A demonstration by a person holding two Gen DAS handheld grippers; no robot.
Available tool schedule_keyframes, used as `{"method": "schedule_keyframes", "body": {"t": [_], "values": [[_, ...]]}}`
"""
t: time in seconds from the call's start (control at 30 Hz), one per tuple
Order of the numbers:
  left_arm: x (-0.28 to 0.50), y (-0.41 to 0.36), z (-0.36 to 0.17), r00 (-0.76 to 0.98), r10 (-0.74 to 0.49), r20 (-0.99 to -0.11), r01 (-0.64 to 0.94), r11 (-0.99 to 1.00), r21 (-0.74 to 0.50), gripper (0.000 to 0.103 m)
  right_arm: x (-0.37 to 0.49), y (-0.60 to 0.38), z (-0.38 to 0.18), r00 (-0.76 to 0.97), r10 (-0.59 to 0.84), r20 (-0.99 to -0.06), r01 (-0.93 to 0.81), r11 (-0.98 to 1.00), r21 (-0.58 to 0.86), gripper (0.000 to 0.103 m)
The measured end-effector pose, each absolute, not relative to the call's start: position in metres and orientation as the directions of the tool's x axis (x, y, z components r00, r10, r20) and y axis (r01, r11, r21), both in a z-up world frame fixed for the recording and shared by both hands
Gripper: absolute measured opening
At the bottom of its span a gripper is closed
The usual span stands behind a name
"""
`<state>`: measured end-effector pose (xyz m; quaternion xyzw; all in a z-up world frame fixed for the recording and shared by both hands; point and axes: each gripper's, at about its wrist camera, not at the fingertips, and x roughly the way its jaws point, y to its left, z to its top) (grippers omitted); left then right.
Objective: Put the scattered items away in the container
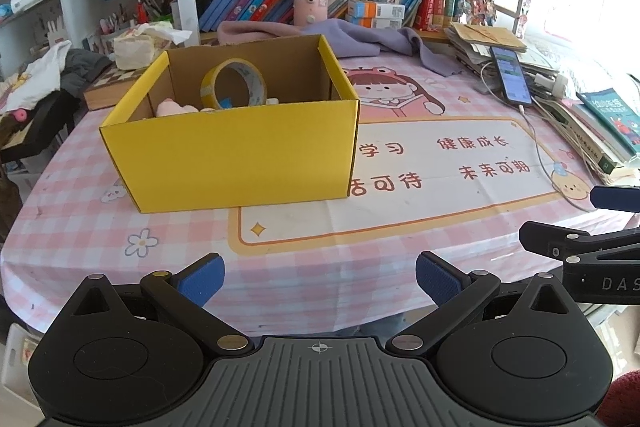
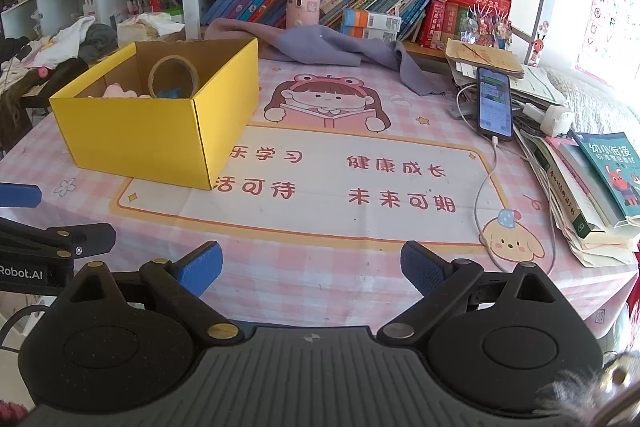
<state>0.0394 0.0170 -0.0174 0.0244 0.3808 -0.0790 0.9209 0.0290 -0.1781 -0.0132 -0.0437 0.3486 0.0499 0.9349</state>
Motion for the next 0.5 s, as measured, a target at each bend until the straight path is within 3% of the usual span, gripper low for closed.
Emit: {"method": "schedule_keyframes", "body": {"t": [0.5], "values": [[0.0446,0.0173,-0.0227,0.676,-0.142,-0.723,0.157,0.986,-0.047,0.103,0.0314,-0.1812,-0.0186,0.744,0.065,-0.665,-0.124,0.991,-0.042,0.097]]}}
